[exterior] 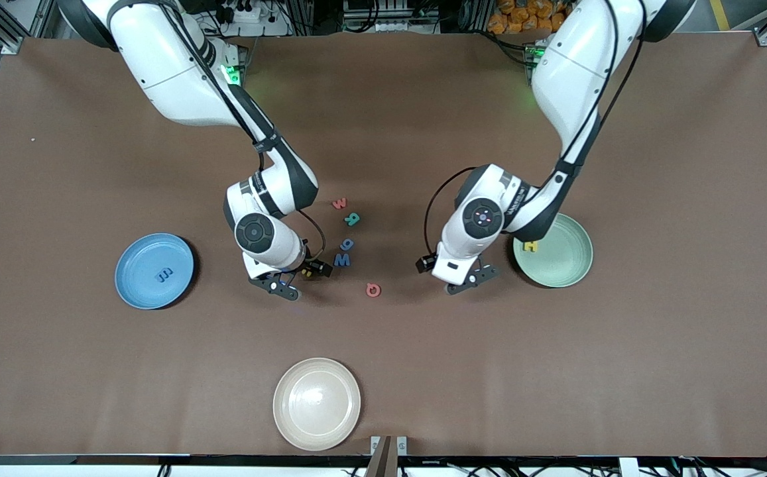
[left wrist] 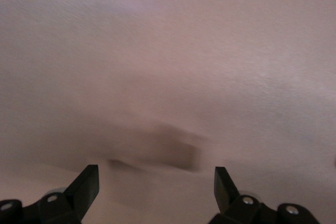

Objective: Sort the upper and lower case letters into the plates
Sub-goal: 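Drop the u on the blue plate while the left gripper reaches the pink Q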

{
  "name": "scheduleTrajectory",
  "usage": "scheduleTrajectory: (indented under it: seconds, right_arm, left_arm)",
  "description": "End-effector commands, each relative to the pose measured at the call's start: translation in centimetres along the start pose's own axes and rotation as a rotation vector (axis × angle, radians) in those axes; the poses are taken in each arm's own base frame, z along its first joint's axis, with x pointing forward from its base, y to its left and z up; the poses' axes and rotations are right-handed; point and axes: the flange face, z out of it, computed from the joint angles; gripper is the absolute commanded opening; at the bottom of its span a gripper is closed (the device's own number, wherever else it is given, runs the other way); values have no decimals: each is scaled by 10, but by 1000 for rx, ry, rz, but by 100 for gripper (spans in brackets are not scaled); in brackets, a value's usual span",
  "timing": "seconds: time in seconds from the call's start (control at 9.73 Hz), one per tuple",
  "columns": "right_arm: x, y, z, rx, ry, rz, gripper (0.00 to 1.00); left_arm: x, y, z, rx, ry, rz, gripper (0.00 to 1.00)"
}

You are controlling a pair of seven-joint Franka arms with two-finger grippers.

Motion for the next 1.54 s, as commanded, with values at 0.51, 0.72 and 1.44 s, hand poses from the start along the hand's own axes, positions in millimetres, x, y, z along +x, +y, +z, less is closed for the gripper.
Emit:
scheduleTrajectory:
  seconds: [0.51,0.72,1.44]
  right_arm:
    - [11,-2,-5,24,30,15,0]
    - [14,-1,-9,28,34,14,0]
    - [113,154,-105,-98,6,-182,0]
  left_arm:
    - [-18,67,-6,-100,97,-20,97]
    - [-33,78,4,-109,133,9,97]
    - [-78,117,9,-117,240,163,97]
